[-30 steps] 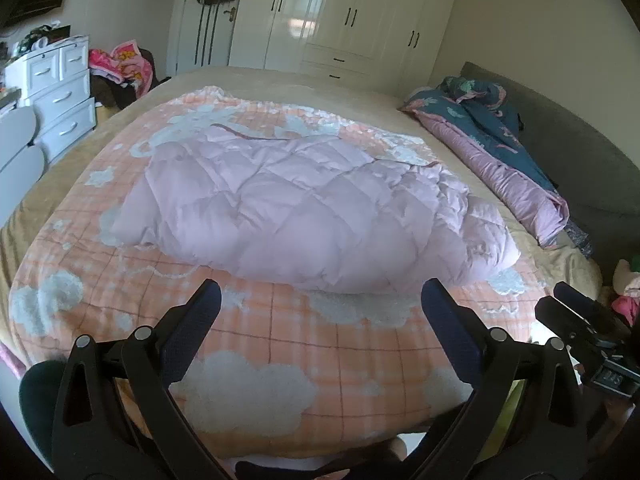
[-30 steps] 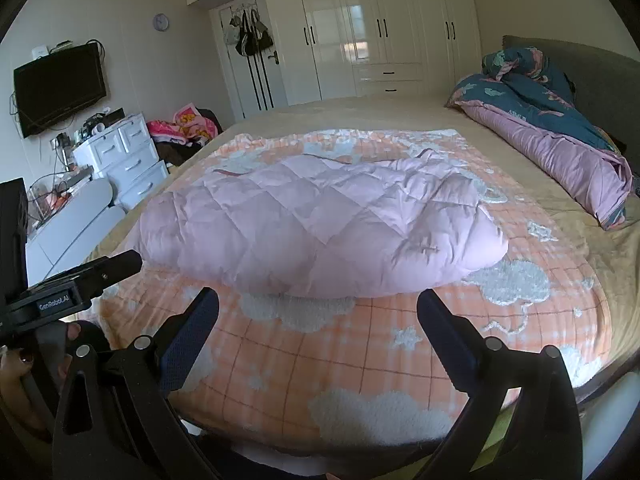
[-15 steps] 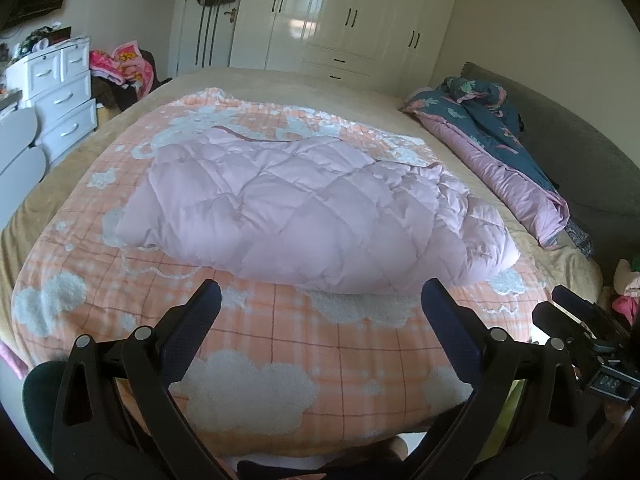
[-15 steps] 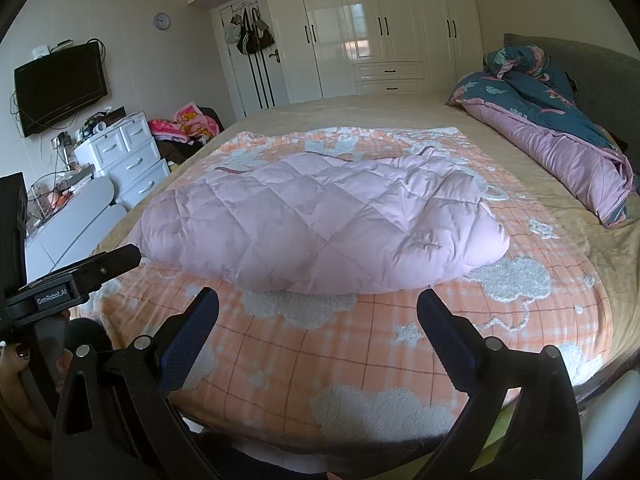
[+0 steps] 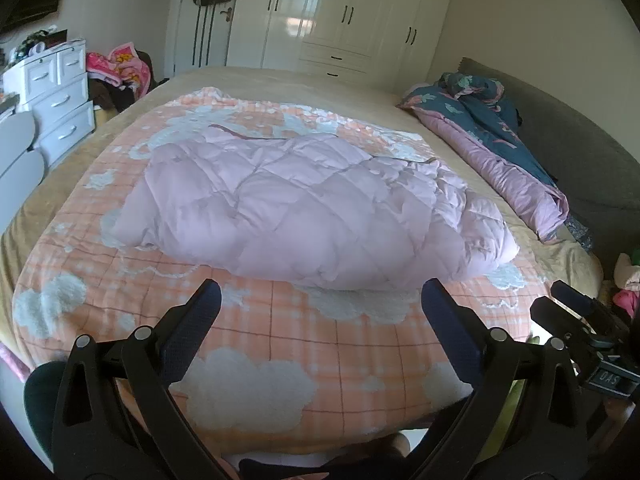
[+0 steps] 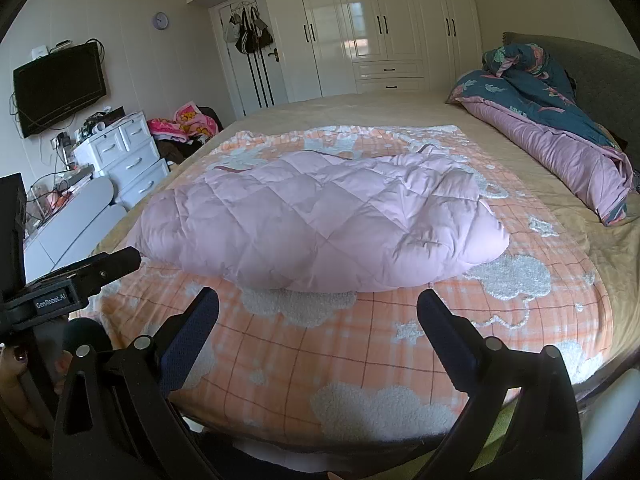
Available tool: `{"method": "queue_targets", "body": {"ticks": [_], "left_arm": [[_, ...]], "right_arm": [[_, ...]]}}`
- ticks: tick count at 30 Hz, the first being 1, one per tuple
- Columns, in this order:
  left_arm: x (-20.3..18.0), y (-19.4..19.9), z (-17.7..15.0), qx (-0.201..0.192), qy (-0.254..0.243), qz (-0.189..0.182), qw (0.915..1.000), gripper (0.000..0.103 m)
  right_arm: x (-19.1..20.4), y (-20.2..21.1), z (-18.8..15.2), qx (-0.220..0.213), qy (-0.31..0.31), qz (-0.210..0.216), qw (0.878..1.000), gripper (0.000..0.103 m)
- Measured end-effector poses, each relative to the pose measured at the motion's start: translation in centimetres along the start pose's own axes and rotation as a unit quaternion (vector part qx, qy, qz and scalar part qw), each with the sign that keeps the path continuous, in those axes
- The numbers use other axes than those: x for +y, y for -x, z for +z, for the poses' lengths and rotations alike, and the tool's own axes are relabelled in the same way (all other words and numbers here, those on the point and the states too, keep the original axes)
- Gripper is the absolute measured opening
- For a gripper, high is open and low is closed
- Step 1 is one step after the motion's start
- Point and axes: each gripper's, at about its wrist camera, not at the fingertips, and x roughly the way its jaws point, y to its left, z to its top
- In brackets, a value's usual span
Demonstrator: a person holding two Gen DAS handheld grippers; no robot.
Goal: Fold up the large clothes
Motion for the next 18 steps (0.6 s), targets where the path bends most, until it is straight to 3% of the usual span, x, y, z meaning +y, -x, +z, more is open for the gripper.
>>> {"method": "queue_targets", "body": {"ticks": [18], "left_arm": [[0.10,0.36,0.05,-0.006,-0.005,0.014,0.9999,0.094]], "right_arm": [[0.01,0.01,-0.14,0.001,0.002,0.001,1.000,0.099]]}}
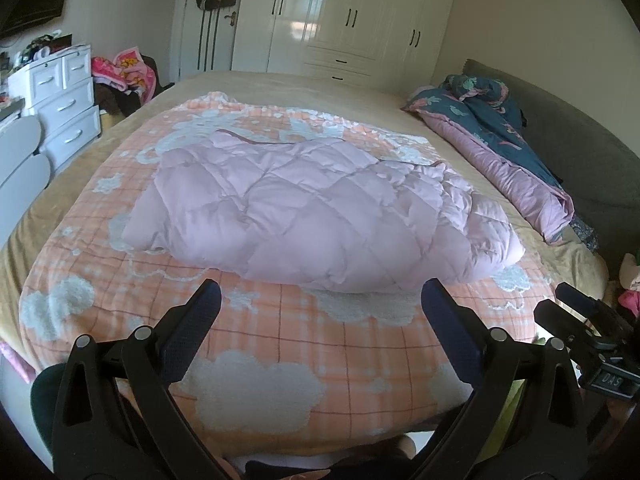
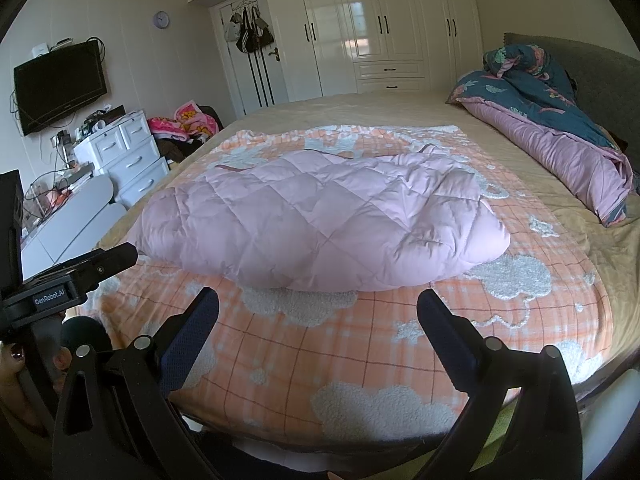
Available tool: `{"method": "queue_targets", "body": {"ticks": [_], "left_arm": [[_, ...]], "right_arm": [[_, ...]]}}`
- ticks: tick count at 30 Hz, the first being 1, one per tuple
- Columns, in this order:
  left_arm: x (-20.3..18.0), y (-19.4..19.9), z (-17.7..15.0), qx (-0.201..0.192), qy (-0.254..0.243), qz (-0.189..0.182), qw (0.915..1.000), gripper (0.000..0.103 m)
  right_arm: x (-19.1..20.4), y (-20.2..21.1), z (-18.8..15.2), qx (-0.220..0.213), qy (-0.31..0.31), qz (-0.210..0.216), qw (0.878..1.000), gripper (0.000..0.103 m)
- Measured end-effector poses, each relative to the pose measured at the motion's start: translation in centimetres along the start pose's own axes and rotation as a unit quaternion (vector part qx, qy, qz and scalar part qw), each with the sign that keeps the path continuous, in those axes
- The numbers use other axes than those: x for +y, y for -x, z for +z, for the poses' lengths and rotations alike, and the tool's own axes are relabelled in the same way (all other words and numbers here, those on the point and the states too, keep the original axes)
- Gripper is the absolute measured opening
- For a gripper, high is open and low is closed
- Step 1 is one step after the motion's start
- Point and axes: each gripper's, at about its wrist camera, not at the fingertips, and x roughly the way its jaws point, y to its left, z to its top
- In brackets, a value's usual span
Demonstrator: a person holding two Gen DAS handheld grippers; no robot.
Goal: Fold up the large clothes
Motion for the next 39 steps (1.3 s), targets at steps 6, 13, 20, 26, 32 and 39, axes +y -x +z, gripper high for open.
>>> {"method": "queue_targets", "body": {"ticks": [6,13,20,26,32,39], "left_arm": [[0.03,0.10,-0.02,0.000,-0.003,0.003,1.0000,0.094],[0.09,0.25,0.04,-0.001,-0.003,0.003,1.0000,0.094],[-0.06,0.27,0.12,0.000,-0.007,0.009,0.9999,0.094],[-0.02,0.29,0.12,0.000,-0.007,0.009,0.9999,0.094],[-0.02,0.31,0.13,0.000,-0.007,0.009,0.9999,0.094],[0.01,0.32,0.13,0.000,-0.009,0.008,0.9999,0.094]], "right_arm": [[0.09,0.03,-0.01,0.000,0.000,-0.001,1.000,0.099],[0.01,0.03,-0.01,-0.001,0.000,-0.001,1.000,0.099],[-0.02,0.01,-0.03,-0.001,0.001,-0.002,1.000,0.099],[0.03,0.05,-0.04,-0.001,0.001,-0.002,1.000,0.099],[0.03,0.01,-0.01,-0.001,0.001,-0.002,1.000,0.099],[0.05,0.02,-0.02,-0.001,0.001,-0.002,1.000,0.099]]}}
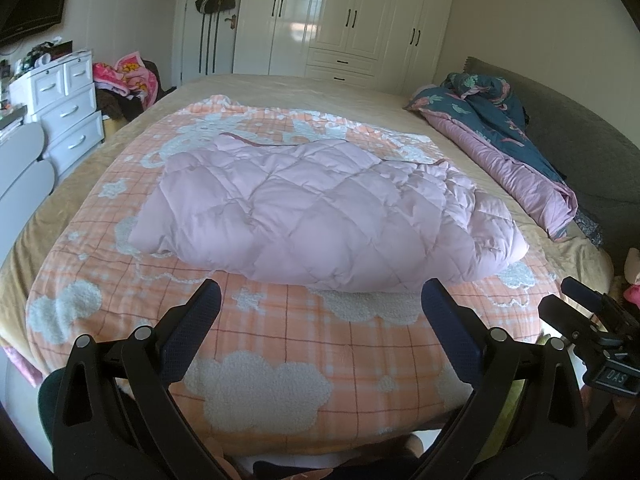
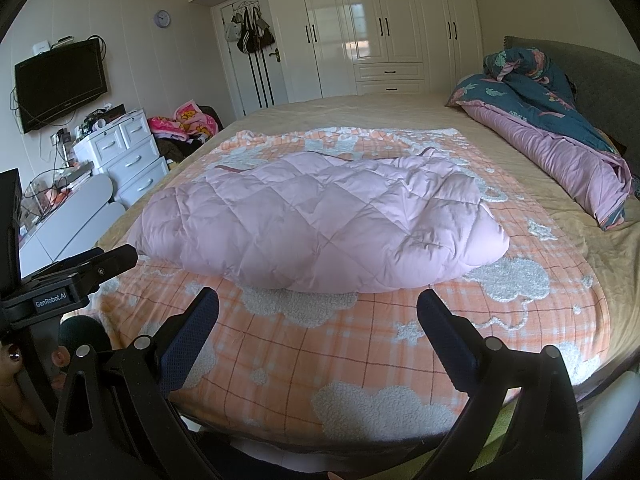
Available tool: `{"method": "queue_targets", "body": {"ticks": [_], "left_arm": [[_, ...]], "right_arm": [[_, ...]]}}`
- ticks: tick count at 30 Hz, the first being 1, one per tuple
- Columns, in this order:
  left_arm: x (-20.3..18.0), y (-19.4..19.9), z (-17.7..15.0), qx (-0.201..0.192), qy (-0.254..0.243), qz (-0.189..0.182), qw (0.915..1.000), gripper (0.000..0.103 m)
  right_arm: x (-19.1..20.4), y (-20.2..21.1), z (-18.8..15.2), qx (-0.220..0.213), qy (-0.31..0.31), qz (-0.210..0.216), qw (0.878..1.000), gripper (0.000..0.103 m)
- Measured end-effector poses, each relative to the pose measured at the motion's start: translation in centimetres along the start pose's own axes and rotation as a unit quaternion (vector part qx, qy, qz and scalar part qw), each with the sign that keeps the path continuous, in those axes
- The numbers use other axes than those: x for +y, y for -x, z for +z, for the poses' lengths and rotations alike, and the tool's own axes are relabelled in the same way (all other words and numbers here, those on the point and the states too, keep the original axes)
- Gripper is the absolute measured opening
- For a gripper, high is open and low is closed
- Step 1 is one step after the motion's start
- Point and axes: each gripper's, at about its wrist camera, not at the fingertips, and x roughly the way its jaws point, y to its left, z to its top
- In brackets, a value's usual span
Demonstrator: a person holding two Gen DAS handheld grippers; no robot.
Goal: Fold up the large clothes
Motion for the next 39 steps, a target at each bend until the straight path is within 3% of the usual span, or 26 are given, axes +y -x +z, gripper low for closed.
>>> {"method": "queue_targets", "body": {"ticks": [29,34,39], "left_arm": [[1.2,-0.5,-0.3,0.011,-0.003,-0.002,0.9999,0.094],[2.8,-1.2,-0.4,0.030,0.024,0.004,0.9992,0.094],[6.9,-2.6,0.4,0.041,0.056,0.051,0.9963,0.094]], "right_arm": [[-0.5,-0.7,0.2,0.011,0.004,-0.020,1.000,0.099],[-2.8,-1.0,0.1,0.015,-0.019,-0.044,0.999,0.099],[-8.3,0.5,-0.8,-0.011,-0.074,-0.105,0.992,0.099]]}}
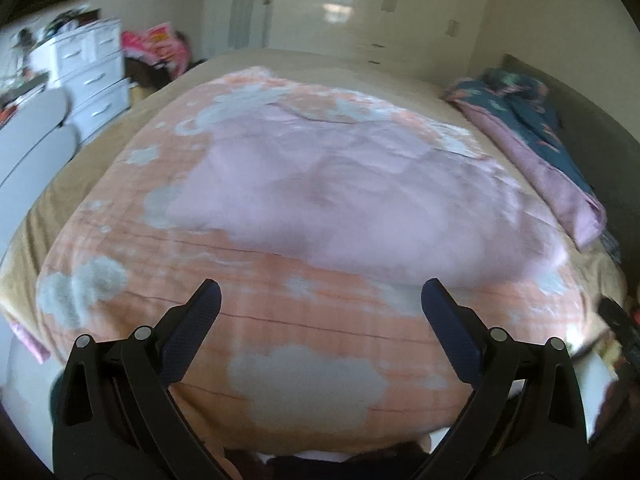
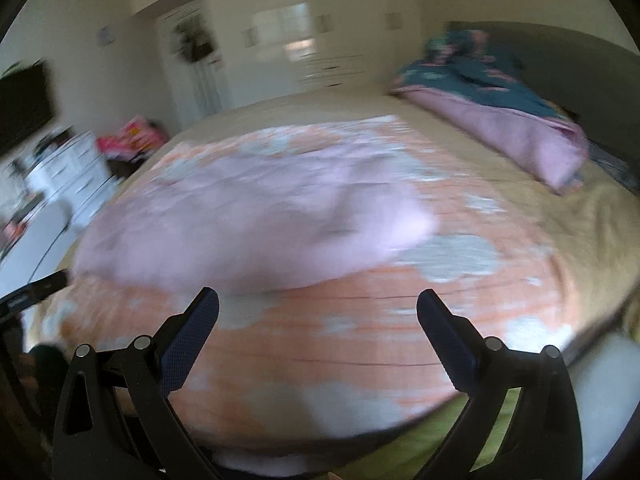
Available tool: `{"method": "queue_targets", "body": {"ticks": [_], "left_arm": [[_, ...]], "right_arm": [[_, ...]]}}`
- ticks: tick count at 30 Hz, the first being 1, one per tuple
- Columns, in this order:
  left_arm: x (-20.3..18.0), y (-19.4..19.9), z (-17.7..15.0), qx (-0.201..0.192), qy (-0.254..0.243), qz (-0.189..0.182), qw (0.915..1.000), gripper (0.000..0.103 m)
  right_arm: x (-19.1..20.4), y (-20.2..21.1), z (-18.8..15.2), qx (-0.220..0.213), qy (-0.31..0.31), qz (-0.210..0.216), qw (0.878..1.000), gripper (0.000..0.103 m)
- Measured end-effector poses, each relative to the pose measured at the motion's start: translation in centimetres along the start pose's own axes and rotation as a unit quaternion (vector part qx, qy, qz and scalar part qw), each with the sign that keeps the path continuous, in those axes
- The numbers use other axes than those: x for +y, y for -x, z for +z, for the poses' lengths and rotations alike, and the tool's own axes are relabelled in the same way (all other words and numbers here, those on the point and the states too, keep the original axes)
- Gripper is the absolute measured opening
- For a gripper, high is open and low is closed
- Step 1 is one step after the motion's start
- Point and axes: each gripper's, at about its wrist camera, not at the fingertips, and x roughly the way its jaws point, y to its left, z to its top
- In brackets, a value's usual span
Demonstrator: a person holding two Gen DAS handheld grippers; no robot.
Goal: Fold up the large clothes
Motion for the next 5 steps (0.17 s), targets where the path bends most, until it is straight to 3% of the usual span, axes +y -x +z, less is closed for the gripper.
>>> {"method": "queue_targets", "body": {"ticks": [3,5], "left_arm": [[5.9,-2.3,2.4,0.020,0.065,0.029,0.9973,0.094],[10.2,-3.6,4.0,0.025,0.106,0.057,0.9924,0.094]], "right_arm": [[-8.7,0.1,-0.7,-0.010,-0.065,-0.107,0.992,0.099],[-16.4,0.2,-2.3,0.002,-0.119,-0.212,0.970,0.099]]}}
